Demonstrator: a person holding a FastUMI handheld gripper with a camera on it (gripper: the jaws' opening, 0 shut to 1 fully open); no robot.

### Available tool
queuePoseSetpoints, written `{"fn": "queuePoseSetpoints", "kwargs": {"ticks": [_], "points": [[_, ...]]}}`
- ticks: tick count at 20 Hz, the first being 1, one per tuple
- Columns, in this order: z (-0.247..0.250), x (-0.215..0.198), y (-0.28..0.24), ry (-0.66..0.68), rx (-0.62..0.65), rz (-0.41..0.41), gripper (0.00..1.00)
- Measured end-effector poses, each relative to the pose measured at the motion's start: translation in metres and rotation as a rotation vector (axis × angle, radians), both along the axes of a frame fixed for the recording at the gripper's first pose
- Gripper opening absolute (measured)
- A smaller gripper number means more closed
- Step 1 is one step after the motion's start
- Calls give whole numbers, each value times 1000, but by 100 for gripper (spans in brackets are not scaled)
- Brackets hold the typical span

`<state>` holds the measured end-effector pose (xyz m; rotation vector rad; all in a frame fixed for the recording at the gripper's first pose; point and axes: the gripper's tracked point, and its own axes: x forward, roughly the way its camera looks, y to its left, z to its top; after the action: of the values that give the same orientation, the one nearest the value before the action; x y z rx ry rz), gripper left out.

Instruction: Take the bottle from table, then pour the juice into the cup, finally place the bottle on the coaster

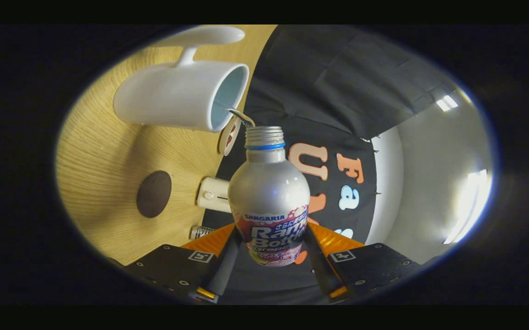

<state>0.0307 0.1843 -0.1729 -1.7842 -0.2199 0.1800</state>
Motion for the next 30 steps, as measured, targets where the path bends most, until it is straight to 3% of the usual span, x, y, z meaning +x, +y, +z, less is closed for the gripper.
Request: {"fn": "queuePoseSetpoints", "kwargs": {"ticks": [30], "points": [[16,8,15,-22,-140,83,76]]}}
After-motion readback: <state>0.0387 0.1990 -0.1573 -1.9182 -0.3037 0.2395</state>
